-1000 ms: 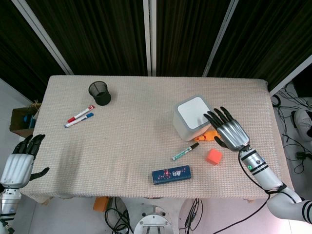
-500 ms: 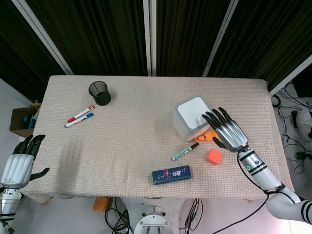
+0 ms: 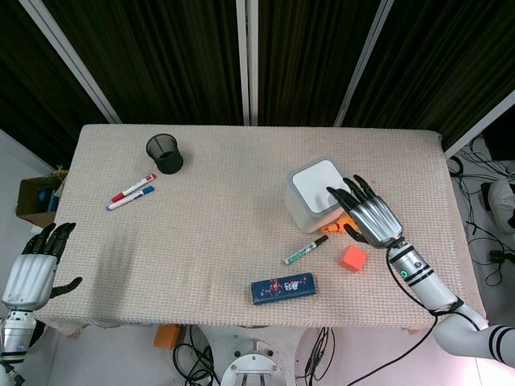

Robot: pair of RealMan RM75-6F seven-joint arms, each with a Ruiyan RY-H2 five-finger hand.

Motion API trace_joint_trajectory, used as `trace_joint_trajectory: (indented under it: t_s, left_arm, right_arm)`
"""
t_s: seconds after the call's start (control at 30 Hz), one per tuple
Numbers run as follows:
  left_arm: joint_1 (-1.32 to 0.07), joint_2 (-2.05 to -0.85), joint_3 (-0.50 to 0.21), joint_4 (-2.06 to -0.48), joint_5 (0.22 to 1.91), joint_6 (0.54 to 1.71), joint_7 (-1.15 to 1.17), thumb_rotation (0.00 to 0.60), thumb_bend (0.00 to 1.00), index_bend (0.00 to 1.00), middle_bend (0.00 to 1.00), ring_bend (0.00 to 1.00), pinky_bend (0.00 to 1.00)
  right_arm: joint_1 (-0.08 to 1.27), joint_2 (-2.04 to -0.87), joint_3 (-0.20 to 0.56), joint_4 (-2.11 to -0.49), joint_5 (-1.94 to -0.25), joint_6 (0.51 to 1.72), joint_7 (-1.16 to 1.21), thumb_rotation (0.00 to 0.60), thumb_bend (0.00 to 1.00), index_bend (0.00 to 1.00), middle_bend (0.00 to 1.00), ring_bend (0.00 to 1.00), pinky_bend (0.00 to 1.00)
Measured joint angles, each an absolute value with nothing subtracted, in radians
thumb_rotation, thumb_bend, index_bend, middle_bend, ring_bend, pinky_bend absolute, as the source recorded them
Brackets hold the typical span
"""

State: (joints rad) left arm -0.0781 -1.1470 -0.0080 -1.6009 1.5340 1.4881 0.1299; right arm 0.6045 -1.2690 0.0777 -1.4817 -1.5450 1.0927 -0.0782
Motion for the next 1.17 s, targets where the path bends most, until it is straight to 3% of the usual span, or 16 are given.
trace_joint_trajectory:
  t_s: [0.13,0.23,0.37,0.53,0.73,0.9,1.17]
  left_arm:
    - [-0.077,-1.145,-0.008,-1.599,1.528,1.484,0.127,0.599,0.05,0.05,0.1,0.06,0.19]
    - [-0.077,-1.144,-0.008,-1.598,1.529,1.484,0.124,0.599,0.05,0.05,0.1,0.06,0.19]
    - [-0.077,-1.145,-0.008,-1.595,1.534,1.49,0.12,0.599,0.05,0.06,0.1,0.06,0.19]
    - [-0.076,-1.142,-0.009,-1.6,1.534,1.492,0.121,0.599,0.05,0.06,0.1,0.06,0.19]
    - [-0.075,-1.135,-0.009,-1.608,1.537,1.496,0.127,0.599,0.05,0.06,0.1,0.06,0.19]
    - [-0.077,-1.142,-0.012,-1.598,1.53,1.493,0.117,0.6,0.05,0.06,0.1,0.06,0.19]
    - [-0.084,-1.149,-0.015,-1.588,1.533,1.486,0.111,0.599,0.05,0.06,0.1,0.06,0.19]
  right_arm:
    - [0.605,-1.28,0.077,-1.467,-1.537,1.087,-0.066,0.6,0.29,0.0,0.41,0.0,0.0]
    - [0.605,-1.284,0.073,-1.455,-1.534,1.079,-0.057,0.6,0.29,0.0,0.43,0.0,0.0]
    - [0.602,-1.284,0.075,-1.451,-1.542,1.095,-0.049,0.6,0.29,0.0,0.34,0.0,0.0]
    - [0.584,-1.282,0.084,-1.452,-1.584,1.194,-0.035,0.6,0.29,0.0,0.08,0.0,0.0]
    - [0.493,-1.273,0.07,-1.443,-1.648,1.408,-0.031,0.6,0.27,0.0,0.01,0.0,0.0]
    - [0.32,-1.275,0.028,-1.404,-1.638,1.582,-0.041,0.6,0.23,0.0,0.0,0.0,0.0]
    - [0.101,-1.316,-0.003,-1.29,-1.48,1.661,0.029,0.6,0.22,0.0,0.0,0.0,0.0]
